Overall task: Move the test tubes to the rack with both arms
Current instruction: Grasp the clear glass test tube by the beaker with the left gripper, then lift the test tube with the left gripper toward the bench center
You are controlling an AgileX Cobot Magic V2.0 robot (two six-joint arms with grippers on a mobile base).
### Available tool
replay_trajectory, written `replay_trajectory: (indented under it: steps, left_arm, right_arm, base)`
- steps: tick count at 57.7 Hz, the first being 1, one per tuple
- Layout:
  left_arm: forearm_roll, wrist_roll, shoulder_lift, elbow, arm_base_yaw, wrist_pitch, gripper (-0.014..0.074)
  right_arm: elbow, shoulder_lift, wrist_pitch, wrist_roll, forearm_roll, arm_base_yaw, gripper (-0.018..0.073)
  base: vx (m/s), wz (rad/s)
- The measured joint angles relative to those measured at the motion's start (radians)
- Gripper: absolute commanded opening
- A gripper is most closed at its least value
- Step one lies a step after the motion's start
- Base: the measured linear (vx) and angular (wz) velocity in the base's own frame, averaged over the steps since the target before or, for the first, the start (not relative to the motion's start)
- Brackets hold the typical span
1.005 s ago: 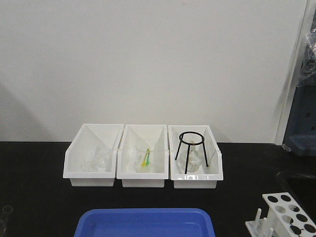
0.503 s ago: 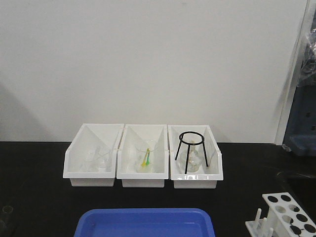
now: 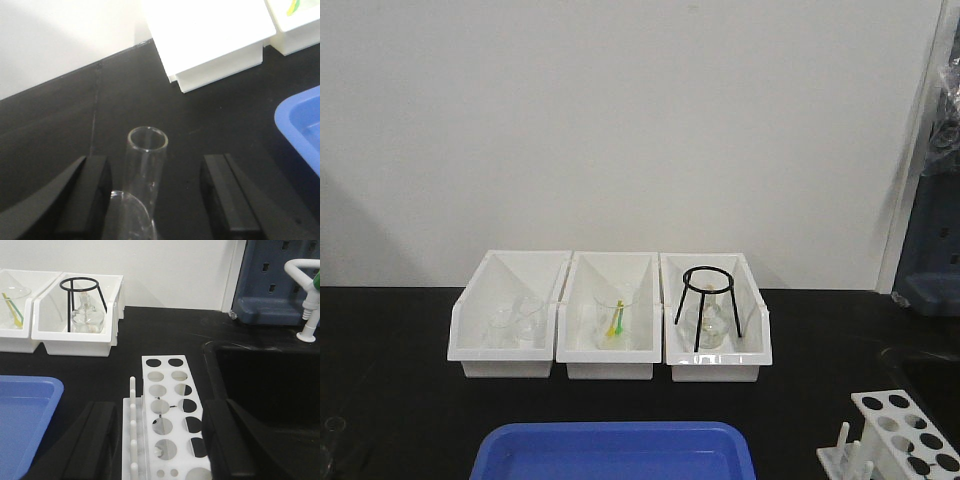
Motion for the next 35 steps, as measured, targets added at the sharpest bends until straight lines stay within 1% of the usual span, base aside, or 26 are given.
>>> replay_trajectory:
  steps: [7,14,22,35]
  left_arm:
    - [0.000,0.001,0.053,-0.047,0.000,-0.026,0.0519]
    - [-0.001,0.001,0.082,-0.098,0.000,-0.021,0.0519]
    - [-0.001,0.001,0.082,-0.111,0.000,-0.011,0.0519]
    - [-0.002,0.001,0.082,-0.112,0.000,0.066,0.0519]
  right_arm:
    - [0.000,0.000,0.000,0.000,0.000,0.000,0.0450]
    - [0.000,0.000,0.000,0.000,0.000,0.000,0.0450]
    - [0.000,0.000,0.001,0.000,0.000,0.000,0.0450]
    - [0.000,0.000,0.005,0.000,0.000,0.000,0.0450]
  base:
    - [0.00,0.00]
    - [0.00,0.00]
    - [0.00,0.00]
    - [0.00,0.00]
